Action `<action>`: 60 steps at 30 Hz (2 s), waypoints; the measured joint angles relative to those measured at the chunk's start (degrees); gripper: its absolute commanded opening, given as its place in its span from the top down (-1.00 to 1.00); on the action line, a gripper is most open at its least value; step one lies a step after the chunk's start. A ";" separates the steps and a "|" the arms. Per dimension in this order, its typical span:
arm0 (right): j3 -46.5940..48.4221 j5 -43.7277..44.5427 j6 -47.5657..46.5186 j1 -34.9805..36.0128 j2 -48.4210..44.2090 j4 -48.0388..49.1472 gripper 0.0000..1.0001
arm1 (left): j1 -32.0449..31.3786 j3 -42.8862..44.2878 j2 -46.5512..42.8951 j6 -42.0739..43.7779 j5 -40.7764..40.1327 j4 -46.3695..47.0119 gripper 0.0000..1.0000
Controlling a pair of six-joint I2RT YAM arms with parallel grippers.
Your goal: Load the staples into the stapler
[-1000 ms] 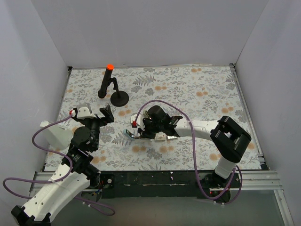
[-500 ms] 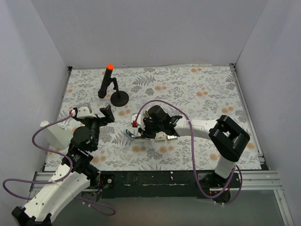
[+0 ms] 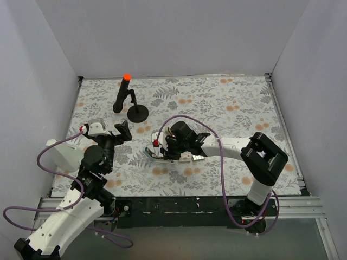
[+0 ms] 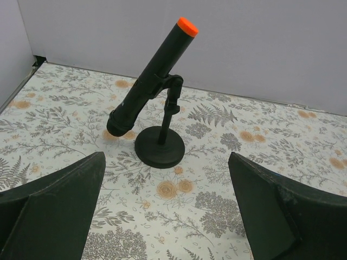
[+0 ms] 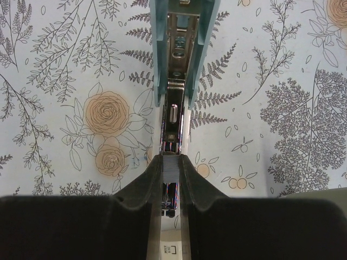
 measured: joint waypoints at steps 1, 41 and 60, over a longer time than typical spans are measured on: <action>0.00 -0.13 -0.02 0.00 0.00 -0.07 0.88 | 0.02 0.00 0.00 -0.02 0.02 0.00 -0.96; -0.02 0.33 5.07 -0.20 -1.90 -0.11 0.88 | 2.29 0.00 0.48 -1.44 3.52 -0.37 -0.96; -0.02 1.07 6.12 -0.72 -1.14 -0.17 0.88 | 2.84 0.00 0.48 -1.66 4.26 -0.37 -0.96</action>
